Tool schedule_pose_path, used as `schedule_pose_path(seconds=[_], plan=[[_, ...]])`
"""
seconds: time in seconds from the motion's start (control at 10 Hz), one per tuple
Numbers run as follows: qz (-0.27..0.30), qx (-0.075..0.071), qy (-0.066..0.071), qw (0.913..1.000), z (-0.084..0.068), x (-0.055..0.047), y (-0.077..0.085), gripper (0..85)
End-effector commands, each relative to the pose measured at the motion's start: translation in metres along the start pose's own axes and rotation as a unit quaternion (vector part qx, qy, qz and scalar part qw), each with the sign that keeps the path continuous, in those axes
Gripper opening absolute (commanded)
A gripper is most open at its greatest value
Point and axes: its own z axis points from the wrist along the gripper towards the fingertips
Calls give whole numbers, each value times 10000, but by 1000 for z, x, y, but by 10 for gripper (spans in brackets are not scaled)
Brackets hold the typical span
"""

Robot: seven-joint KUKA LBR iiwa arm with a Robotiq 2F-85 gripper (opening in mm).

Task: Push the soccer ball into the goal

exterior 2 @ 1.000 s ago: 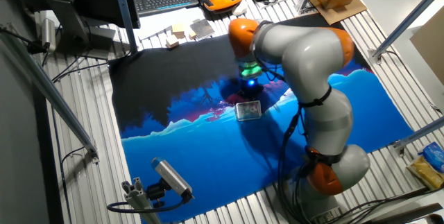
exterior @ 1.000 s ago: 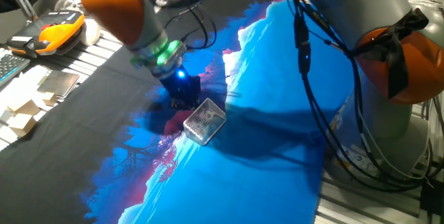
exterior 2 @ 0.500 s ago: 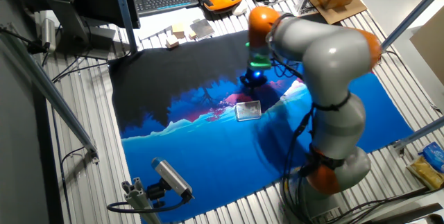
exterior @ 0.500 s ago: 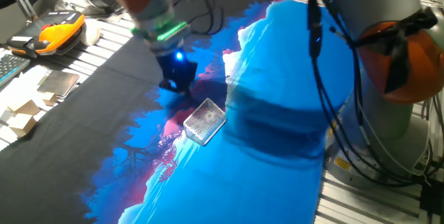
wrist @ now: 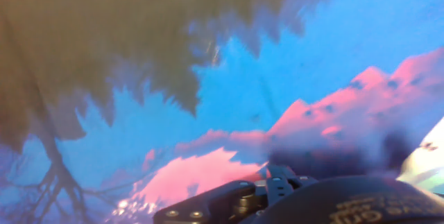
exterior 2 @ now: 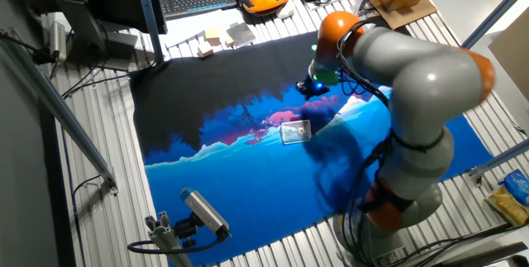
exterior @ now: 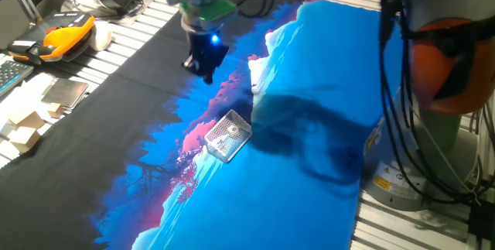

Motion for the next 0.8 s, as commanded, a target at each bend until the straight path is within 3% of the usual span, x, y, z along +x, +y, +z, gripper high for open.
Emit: schedule_pose_path(seconds=[0.0, 0.2, 0.5, 0.7], plan=[[-36, 70, -94, 9999, -8, -1, -5, 0], [-199, -134, 80, 9997, -18, 0, -17, 0], [-870, 11, 260, 9959, -20, 3, -18, 0], [-1210, 3, 443, 9917, -22, 8, -16, 0]])
